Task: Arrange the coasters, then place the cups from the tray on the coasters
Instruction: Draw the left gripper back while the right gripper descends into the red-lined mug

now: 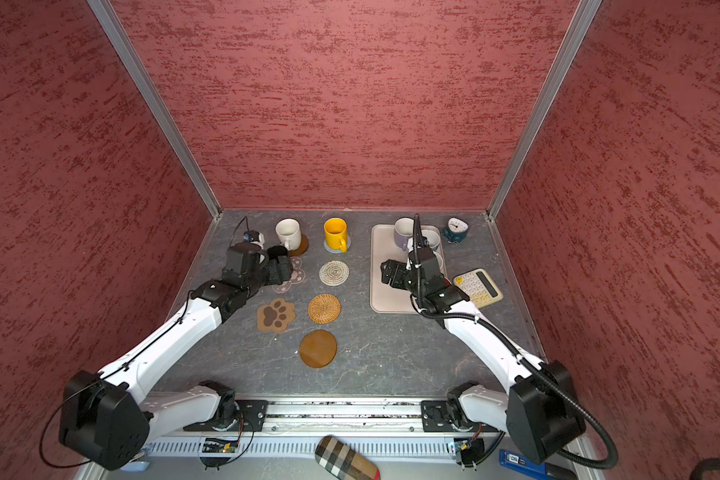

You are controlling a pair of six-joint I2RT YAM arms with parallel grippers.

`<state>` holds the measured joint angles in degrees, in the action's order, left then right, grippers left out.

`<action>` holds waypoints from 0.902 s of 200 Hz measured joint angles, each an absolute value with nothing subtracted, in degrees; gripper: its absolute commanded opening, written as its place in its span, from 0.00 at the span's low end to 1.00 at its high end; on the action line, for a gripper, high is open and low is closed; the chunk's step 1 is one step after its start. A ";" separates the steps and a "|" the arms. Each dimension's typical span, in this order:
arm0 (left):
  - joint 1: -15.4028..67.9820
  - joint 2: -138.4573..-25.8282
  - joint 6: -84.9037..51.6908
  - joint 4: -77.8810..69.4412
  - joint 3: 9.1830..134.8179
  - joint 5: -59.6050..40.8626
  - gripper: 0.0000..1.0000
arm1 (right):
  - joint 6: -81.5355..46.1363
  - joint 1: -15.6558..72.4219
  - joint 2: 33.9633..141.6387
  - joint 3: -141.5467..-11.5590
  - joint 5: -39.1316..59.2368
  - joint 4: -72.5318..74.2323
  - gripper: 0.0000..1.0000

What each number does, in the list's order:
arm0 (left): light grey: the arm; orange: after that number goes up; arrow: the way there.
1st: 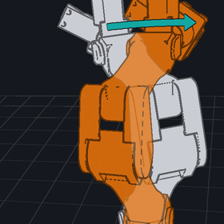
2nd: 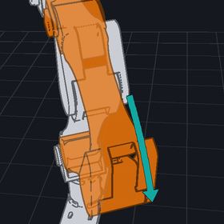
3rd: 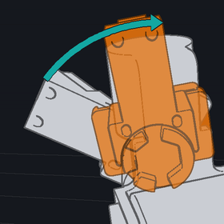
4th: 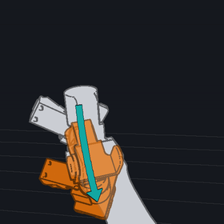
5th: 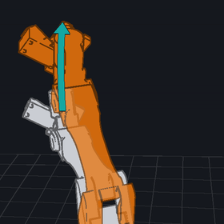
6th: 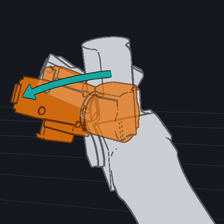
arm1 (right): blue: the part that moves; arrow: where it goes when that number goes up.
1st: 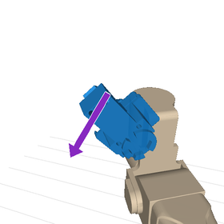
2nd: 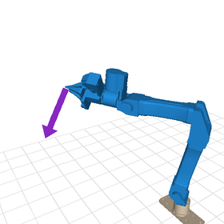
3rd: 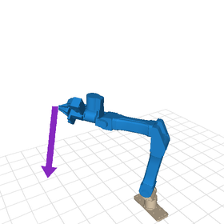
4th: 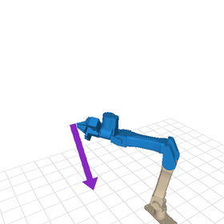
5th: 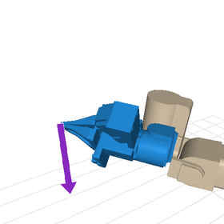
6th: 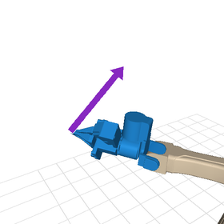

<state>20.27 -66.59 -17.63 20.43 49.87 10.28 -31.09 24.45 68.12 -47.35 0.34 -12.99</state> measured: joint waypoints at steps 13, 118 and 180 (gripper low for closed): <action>21.80 -65.87 -17.74 21.21 49.80 9.89 1.00 | -31.27 24.45 66.02 -46.65 -1.91 -15.00 0.91; 28.88 -68.51 -18.87 18.85 46.19 6.17 0.99 | -36.42 23.79 57.76 -40.93 -15.00 -29.43 0.85; 30.85 -68.97 -19.29 15.33 45.74 5.85 1.00 | -35.77 20.64 60.47 -40.86 -15.03 -29.39 0.74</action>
